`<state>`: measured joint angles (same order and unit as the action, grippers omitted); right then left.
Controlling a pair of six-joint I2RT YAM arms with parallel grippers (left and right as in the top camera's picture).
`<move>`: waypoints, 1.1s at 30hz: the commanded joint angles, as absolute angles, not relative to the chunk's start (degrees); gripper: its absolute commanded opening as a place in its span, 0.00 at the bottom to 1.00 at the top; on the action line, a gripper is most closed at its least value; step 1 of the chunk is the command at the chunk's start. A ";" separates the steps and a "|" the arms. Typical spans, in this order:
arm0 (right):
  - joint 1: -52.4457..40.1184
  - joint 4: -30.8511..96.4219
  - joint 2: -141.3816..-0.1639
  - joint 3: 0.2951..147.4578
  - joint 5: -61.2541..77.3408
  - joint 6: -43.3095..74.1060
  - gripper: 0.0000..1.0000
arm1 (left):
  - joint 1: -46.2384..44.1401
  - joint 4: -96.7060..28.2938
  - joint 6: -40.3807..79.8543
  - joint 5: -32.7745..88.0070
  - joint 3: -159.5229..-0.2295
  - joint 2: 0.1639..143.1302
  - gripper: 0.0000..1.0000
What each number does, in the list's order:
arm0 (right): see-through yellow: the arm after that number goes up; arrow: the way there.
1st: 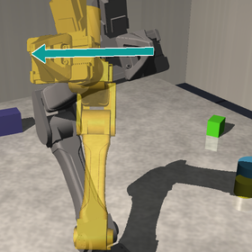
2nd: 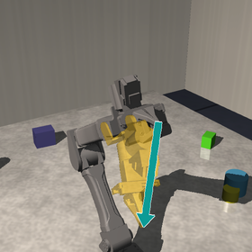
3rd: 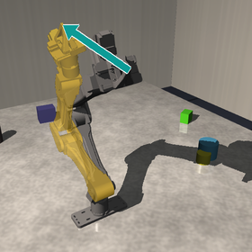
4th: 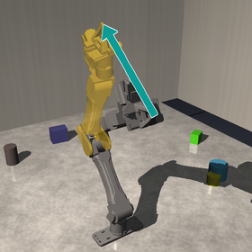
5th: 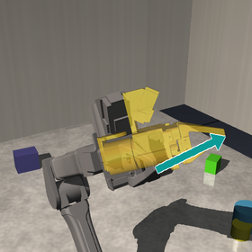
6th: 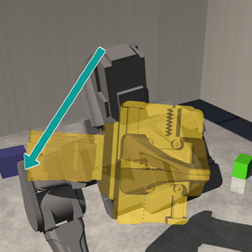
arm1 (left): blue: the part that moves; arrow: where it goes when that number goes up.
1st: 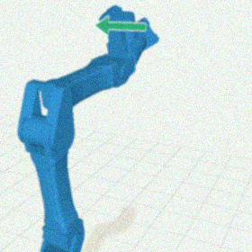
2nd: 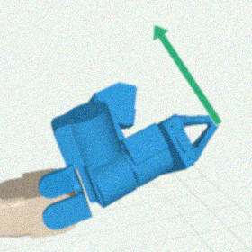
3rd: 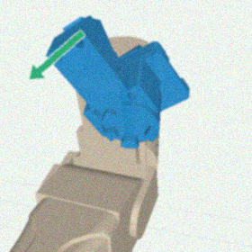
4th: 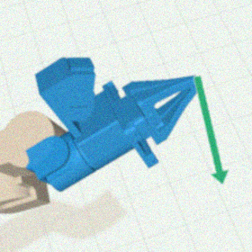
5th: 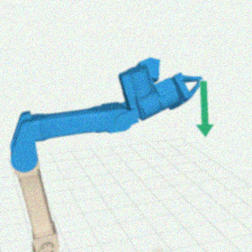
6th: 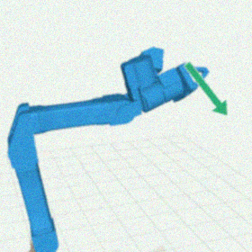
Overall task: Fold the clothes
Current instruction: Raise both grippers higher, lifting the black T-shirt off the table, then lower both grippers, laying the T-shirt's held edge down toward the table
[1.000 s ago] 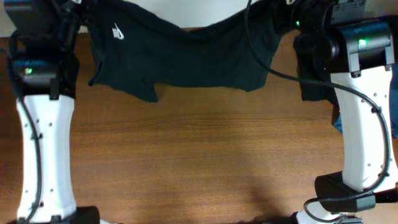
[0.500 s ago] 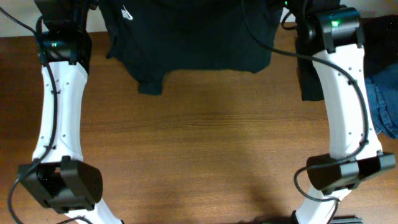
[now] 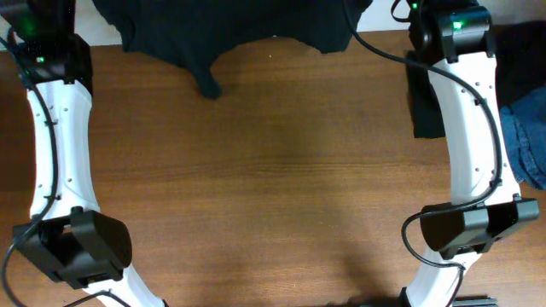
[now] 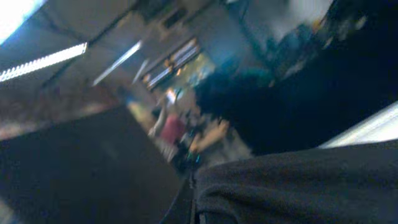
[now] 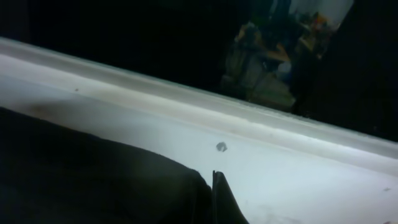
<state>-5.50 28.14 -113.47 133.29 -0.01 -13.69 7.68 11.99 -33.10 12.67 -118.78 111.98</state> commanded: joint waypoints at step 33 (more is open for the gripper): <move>-3.20 45.93 -114.83 133.67 -0.40 -18.39 0.04 | 11.31 -27.90 -33.50 16.71 -122.83 116.84 0.00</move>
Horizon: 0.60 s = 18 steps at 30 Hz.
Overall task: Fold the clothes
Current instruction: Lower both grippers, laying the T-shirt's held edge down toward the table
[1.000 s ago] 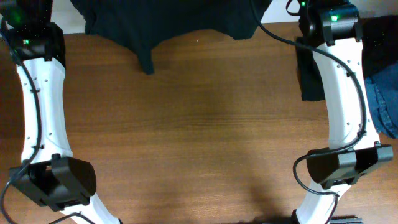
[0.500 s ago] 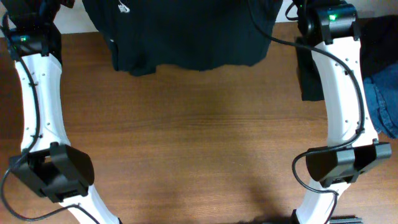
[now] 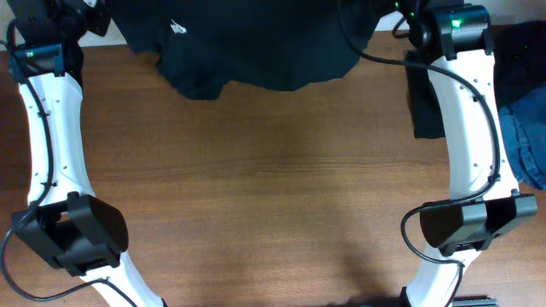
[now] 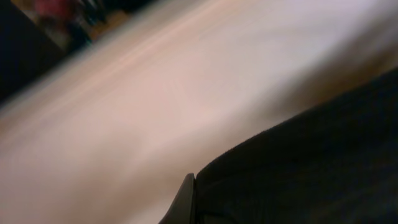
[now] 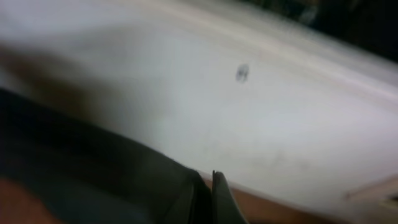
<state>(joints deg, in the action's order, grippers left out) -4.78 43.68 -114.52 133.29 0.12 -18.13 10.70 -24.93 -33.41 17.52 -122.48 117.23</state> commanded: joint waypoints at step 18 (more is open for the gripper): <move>-2.98 73.28 -114.87 130.74 8.64 -18.37 0.04 | 11.29 -60.71 -25.52 16.67 -122.83 116.77 0.00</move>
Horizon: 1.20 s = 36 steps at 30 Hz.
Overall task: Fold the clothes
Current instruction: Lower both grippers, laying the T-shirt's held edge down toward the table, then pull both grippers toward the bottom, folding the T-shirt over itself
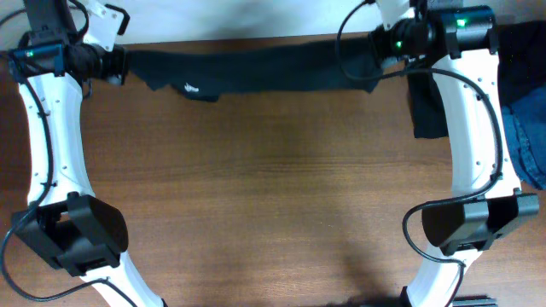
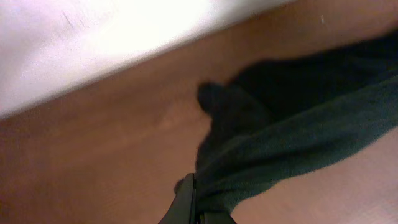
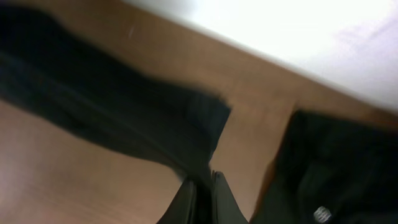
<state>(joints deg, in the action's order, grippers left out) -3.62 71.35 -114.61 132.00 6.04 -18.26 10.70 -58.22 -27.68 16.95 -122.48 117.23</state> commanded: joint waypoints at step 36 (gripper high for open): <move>-7.99 81.67 -114.85 96.60 16.25 -15.55 0.04 | 2.76 -82.81 -11.11 10.63 -97.27 116.79 0.00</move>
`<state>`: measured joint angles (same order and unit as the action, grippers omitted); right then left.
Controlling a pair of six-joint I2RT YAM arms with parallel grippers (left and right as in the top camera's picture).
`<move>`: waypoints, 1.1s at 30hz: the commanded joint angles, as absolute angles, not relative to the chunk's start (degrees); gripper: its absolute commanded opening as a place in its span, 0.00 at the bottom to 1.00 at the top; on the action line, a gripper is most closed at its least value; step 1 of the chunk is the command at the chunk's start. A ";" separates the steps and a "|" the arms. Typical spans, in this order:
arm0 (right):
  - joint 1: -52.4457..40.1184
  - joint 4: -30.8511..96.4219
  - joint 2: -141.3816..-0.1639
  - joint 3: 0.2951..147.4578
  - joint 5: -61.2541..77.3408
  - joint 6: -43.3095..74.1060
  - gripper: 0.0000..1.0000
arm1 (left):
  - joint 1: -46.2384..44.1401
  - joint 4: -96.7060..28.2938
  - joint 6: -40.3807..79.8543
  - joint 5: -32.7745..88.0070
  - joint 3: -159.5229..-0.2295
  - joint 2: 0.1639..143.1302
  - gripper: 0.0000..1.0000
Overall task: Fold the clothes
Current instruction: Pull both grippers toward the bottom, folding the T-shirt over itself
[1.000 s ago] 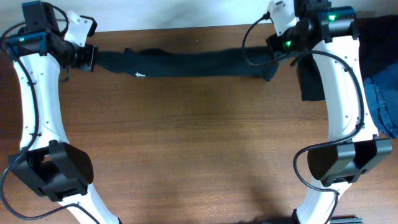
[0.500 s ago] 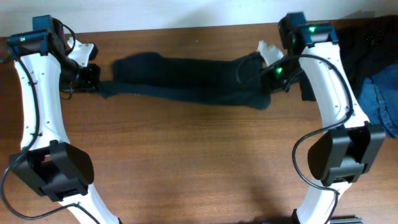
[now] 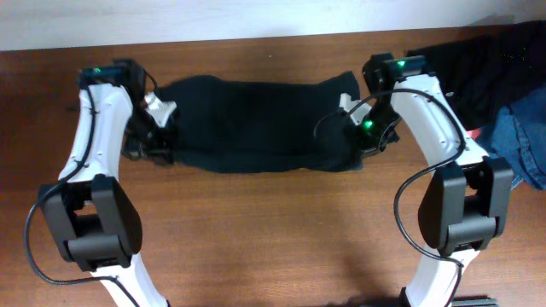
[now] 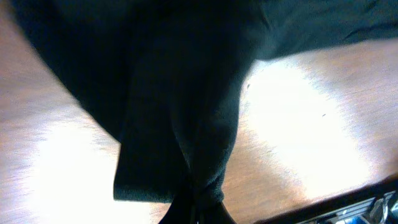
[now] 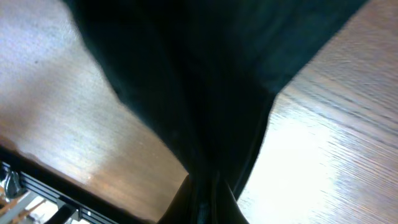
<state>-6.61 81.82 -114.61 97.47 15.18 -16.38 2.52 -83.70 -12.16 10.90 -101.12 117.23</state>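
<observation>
A black garment (image 3: 256,124) lies stretched left to right across the wooden table (image 3: 273,239), folded over on itself. My left gripper (image 3: 152,147) is shut on its left end, low at the table. The left wrist view shows bunched black cloth (image 4: 186,112) running into the closed left gripper (image 4: 198,208). My right gripper (image 3: 367,136) is shut on the garment's right end. In the right wrist view the black cloth (image 5: 199,81) narrows into the pinched right gripper (image 5: 204,196).
A heap of other clothes sits at the table's right edge: dark cloth (image 3: 486,60) at the back and blue denim (image 3: 522,145) in front of it. The table's far edge (image 3: 256,41) runs just behind the garment. Bare wood fills the near half.
Both grippers have come from the table's far edge toward the middle and down. The garment, then a thin taut band between them, now lies wider on the wood.
First both grippers held the black garment up beyond the far edge, its hem hanging over the table. Then it hung a little lower and farther left. Then it was stretched as a band along the far edge. Now it rests on the table, both ends still gripped.
</observation>
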 commanded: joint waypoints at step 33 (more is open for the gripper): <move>-0.80 74.54 -114.78 80.31 6.00 -1.83 0.04 | 3.14 -78.87 8.36 -14.61 -84.42 109.47 0.00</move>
<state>-2.02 74.54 -114.61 80.55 6.46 -3.40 2.70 -78.98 5.30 -11.11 -84.84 112.99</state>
